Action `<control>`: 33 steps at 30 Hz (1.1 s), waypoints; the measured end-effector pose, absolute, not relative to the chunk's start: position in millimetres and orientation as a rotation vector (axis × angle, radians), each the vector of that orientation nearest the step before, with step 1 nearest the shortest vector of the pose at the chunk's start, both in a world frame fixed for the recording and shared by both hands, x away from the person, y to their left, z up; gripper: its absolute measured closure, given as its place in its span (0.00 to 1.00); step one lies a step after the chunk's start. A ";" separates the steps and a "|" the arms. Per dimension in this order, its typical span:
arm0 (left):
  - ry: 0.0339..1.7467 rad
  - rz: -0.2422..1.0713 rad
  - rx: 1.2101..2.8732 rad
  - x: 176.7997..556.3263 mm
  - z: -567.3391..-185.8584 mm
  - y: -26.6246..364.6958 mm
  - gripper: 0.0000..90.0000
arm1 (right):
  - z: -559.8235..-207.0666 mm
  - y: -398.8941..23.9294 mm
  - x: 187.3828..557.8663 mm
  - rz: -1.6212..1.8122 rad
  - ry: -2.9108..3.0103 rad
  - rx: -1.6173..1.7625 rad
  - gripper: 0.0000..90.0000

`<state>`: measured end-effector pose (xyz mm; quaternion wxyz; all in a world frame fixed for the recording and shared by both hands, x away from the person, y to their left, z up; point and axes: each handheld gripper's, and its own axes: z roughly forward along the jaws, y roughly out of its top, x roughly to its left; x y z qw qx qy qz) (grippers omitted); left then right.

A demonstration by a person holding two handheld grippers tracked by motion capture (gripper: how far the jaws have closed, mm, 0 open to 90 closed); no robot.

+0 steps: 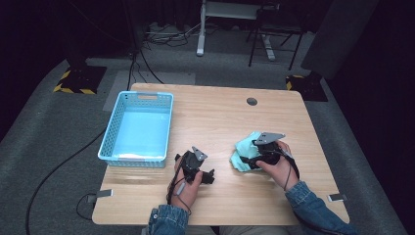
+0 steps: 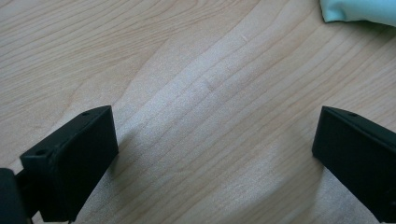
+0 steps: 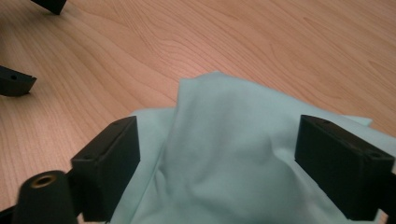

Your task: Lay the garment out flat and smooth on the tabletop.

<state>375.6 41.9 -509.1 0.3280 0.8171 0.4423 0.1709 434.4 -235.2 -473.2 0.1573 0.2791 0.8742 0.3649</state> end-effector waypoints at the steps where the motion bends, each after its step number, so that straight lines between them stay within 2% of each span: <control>1: 1.158 0.448 2.139 375.5 -509.1 41.8 0.00 | -473.3 -233.8 435.3 1.046 2.505 0.792 0.20; 6: 1.159 0.447 2.137 375.5 -509.2 41.7 0.00 | -476.3 -222.2 441.5 1.015 2.526 0.755 0.33; 7: 1.159 0.447 2.137 375.5 -509.1 41.8 0.00 | -479.2 -217.2 443.1 0.976 2.543 0.731 0.48; 8: 1.159 0.447 2.137 375.5 -509.1 41.8 0.00 | -479.2 -217.2 443.1 0.976 2.543 0.731 0.48; 9: 1.160 0.447 2.138 375.5 -509.0 41.8 0.00 | -481.0 -214.7 444.2 0.950 2.542 0.734 0.65; 10: 1.160 0.447 2.138 375.5 -509.0 41.8 0.00 | -481.0 -214.7 444.2 0.950 2.542 0.734 0.65; 12: 1.161 0.448 2.136 375.5 -509.1 41.8 0.00 | -479.5 -215.2 443.9 0.931 2.540 0.727 0.83; 14: 1.161 0.448 2.136 375.4 -509.2 41.8 0.00 | -476.9 -216.9 443.1 0.939 2.535 0.729 0.90; 33: 1.162 0.448 2.138 375.3 -509.0 41.8 0.00 | -429.7 -273.1 425.8 1.030 2.403 0.789 0.90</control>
